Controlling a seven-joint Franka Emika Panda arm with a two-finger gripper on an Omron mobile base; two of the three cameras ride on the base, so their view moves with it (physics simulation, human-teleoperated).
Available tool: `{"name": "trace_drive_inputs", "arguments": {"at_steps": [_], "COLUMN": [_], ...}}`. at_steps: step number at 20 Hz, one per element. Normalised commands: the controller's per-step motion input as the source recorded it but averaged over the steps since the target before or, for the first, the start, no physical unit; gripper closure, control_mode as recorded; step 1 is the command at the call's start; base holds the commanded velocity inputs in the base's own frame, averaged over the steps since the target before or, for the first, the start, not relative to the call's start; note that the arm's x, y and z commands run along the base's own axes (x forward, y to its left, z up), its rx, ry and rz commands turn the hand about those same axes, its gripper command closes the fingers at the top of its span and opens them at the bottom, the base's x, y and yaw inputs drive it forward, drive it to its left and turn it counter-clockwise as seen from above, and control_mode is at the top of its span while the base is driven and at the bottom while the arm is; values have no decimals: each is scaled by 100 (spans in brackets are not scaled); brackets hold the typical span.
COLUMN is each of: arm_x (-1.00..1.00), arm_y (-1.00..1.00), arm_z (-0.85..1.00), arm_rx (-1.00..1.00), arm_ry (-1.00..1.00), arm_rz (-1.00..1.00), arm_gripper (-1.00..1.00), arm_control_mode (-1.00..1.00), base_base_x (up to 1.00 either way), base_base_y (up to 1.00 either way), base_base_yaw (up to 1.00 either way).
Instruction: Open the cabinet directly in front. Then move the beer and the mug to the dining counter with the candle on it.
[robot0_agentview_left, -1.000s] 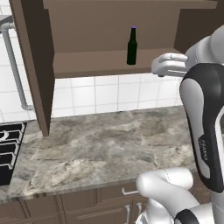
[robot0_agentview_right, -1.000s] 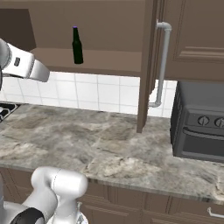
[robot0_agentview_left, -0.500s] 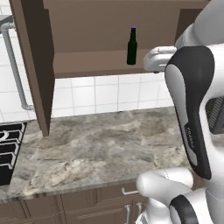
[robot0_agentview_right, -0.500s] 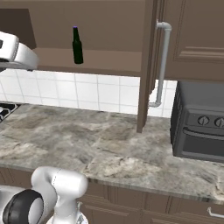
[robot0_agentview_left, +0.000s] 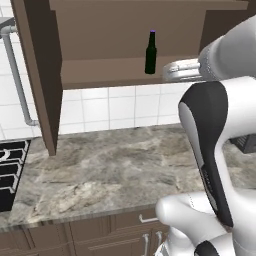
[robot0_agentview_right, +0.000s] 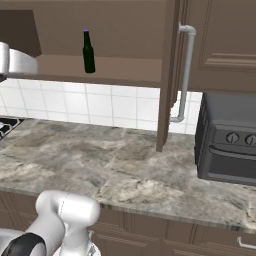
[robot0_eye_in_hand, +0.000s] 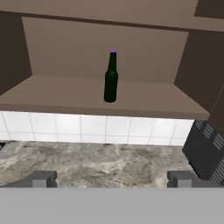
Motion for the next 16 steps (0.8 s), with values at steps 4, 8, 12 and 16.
{"name": "trace_drive_inputs", "arguments": {"at_steps": [4,8,12,16], "arm_x": [11,0,0,4], "arm_y": [0,0,0,-4], "arm_z": [-18,0,10,14], "arm_rx": [-1,0,0,0], "arm_ry": [-1,0,-6,-9], "arm_rz": [0,0,-2,-2], "arm_gripper": [-100,-100,-100,-100], "arm_control_mode": [-100,-100,-100,-100], "base_base_x": [0,0,0,0], "base_base_y": [0,0,0,0], "base_base_yaw": [0,0,0,0]}}
